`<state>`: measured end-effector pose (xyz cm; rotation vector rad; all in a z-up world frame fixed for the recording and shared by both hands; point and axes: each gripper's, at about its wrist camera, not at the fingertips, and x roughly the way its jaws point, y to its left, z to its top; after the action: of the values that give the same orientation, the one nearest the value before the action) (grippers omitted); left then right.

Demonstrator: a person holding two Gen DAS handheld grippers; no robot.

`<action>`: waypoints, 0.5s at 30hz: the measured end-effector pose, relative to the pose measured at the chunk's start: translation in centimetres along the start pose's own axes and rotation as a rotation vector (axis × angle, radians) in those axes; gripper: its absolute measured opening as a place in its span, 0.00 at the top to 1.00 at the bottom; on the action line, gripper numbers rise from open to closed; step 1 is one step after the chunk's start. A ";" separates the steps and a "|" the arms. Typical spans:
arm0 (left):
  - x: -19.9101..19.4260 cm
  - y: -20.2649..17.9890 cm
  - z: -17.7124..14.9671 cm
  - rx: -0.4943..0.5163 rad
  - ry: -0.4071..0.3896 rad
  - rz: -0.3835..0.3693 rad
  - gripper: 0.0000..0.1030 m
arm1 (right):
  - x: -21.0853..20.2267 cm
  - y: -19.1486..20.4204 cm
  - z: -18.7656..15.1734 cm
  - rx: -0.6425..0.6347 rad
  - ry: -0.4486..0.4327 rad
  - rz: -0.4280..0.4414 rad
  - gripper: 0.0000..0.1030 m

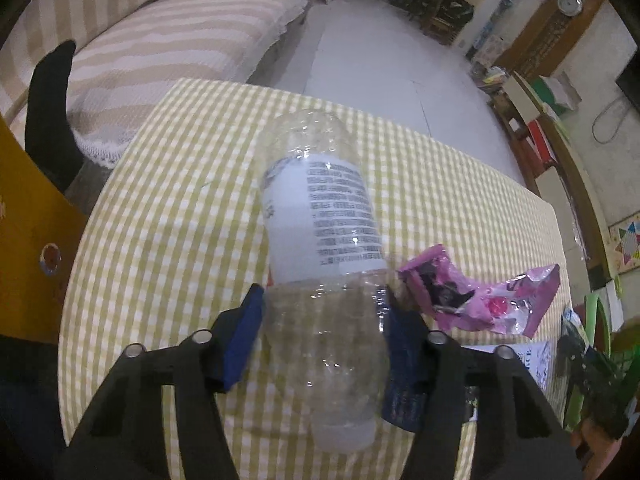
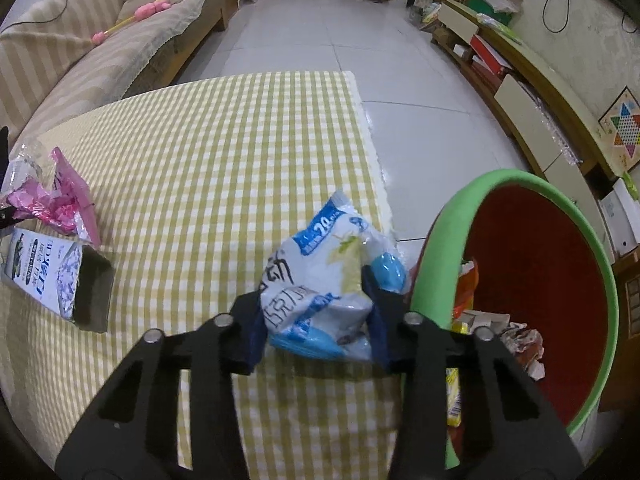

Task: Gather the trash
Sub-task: 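Grasp the clear plastic bottle with the left tool while the right tool grasps the white-blue snack bag, then carry the bottle and snack bag over the bin while opening both tools to drop them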

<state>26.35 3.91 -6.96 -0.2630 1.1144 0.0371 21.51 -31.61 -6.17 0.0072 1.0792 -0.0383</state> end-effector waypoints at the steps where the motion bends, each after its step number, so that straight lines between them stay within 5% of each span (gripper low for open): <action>1: -0.2 -0.2 0.0 0.005 -0.002 0.002 0.47 | -0.1 -0.1 0.0 0.004 0.000 0.007 0.65; 15: -4.9 1.1 -0.3 0.005 -0.067 0.013 0.48 | -3.7 1.2 -0.1 -0.007 -0.049 0.104 0.68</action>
<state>23.73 5.38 -2.96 -0.2479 1.0495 0.0540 19.70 -30.33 -3.01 0.0553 1.0288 0.0588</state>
